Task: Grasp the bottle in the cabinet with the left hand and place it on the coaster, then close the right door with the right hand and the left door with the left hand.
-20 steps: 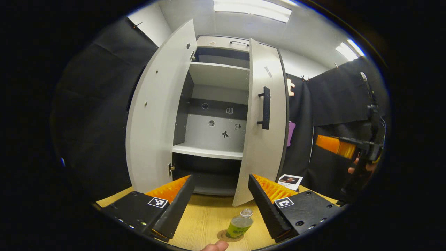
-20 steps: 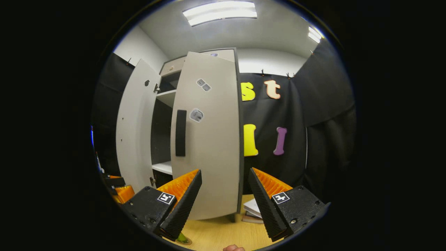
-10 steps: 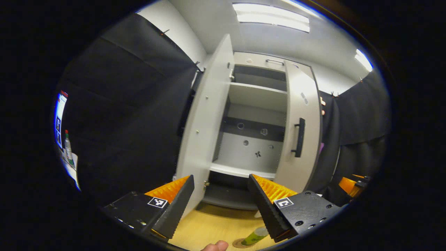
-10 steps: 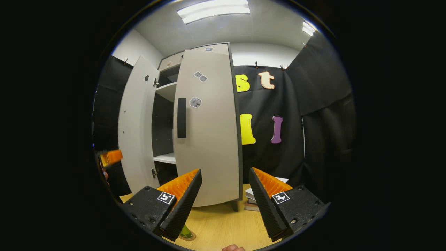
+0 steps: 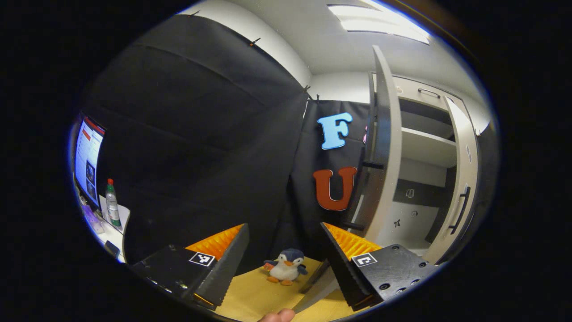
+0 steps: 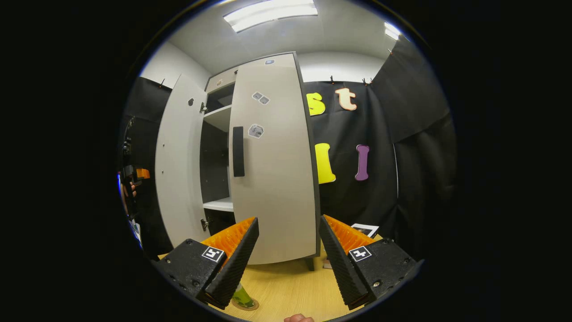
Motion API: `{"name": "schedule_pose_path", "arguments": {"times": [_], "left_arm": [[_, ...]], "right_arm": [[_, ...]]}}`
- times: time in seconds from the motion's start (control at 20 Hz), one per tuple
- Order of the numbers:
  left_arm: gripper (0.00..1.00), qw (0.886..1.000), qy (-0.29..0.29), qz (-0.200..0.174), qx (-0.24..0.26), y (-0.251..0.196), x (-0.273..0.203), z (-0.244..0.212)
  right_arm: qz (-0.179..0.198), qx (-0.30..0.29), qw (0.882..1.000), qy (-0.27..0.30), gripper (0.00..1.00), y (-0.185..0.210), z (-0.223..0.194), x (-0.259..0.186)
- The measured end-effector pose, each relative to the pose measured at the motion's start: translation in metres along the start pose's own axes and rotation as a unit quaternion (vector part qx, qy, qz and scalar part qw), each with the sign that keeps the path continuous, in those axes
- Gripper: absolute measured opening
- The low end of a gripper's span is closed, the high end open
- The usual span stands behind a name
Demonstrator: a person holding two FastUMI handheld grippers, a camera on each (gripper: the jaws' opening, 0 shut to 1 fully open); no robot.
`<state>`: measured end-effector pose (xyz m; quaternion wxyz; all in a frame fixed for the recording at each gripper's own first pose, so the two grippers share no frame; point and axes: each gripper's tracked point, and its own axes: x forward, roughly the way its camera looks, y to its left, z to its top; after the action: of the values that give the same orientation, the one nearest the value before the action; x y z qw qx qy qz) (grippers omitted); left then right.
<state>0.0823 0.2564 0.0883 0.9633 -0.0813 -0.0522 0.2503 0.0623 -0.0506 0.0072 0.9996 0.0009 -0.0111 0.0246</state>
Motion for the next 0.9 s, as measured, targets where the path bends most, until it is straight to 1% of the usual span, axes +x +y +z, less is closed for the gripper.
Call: {"name": "schedule_pose_path", "arguments": {"times": [0.1, 0.15, 0.2, 0.25, 0.3, 0.35, 0.4, 0.45, 0.5, 0.65, 0.7, 0.9], "left_arm": [[0.95, 1.0, 0.009, 0.002, -0.004, 0.001, 0.018, -0.005], [1.0, 1.0, 0.013, 0.004, -0.002, 0.002, 0.024, -0.008], [0.95, 1.0, 0.011, -0.001, -0.001, -0.002, 0.028, -0.01], [1.0, 1.0, 0.013, -0.003, 0.0, -0.006, 0.031, -0.012], [0.95, 1.0, 0.012, 0.006, 0.006, -0.005, 0.033, -0.013], [0.95, 1.0, 0.006, 0.008, 0.011, -0.005, 0.032, -0.011], [1.0, 1.0, 0.006, 0.009, 0.009, -0.007, 0.032, -0.011], [0.94, 1.0, 0.007, 0.007, 0.003, -0.007, 0.033, -0.013], [0.94, 1.0, 0.012, 0.003, -0.001, -0.009, 0.032, -0.014], [0.94, 0.999, 0.006, -0.014, 0.039, -0.022, 0.026, -0.016], [0.93, 0.999, 0.006, -0.018, 0.042, -0.028, 0.021, -0.018], [0.93, 0.998, 0.02, -0.05, 0.013, -0.055, 0.011, -0.029]], "right_arm": [[-0.007, -0.001, 1.0, -0.001, 0.83, -0.007, 0.002, -0.001], [-0.011, -0.001, 1.0, -0.003, 0.84, -0.011, 0.005, -0.001], [-0.015, 0.001, 1.0, -0.006, 0.84, -0.015, 0.007, -0.001], [-0.019, 0.003, 1.0, -0.008, 0.84, -0.019, 0.009, -0.001], [-0.023, 0.005, 1.0, -0.009, 0.83, -0.022, 0.01, -0.001], [-0.026, 0.005, 1.0, -0.009, 0.83, -0.024, 0.011, 0.0], [-0.03, 0.004, 0.999, -0.01, 0.83, -0.027, 0.011, 0.0], [-0.031, 0.005, 0.999, -0.011, 0.83, -0.029, 0.012, 0.001], [-0.03, 0.006, 0.999, -0.011, 0.83, -0.029, 0.012, 0.001], [-0.029, 0.01, 1.0, -0.007, 0.83, -0.031, 0.01, 0.003], [-0.028, 0.012, 1.0, -0.007, 0.83, -0.031, 0.009, 0.003], [-0.027, 0.009, 1.0, -0.004, 0.83, -0.03, 0.008, 0.002]]}}
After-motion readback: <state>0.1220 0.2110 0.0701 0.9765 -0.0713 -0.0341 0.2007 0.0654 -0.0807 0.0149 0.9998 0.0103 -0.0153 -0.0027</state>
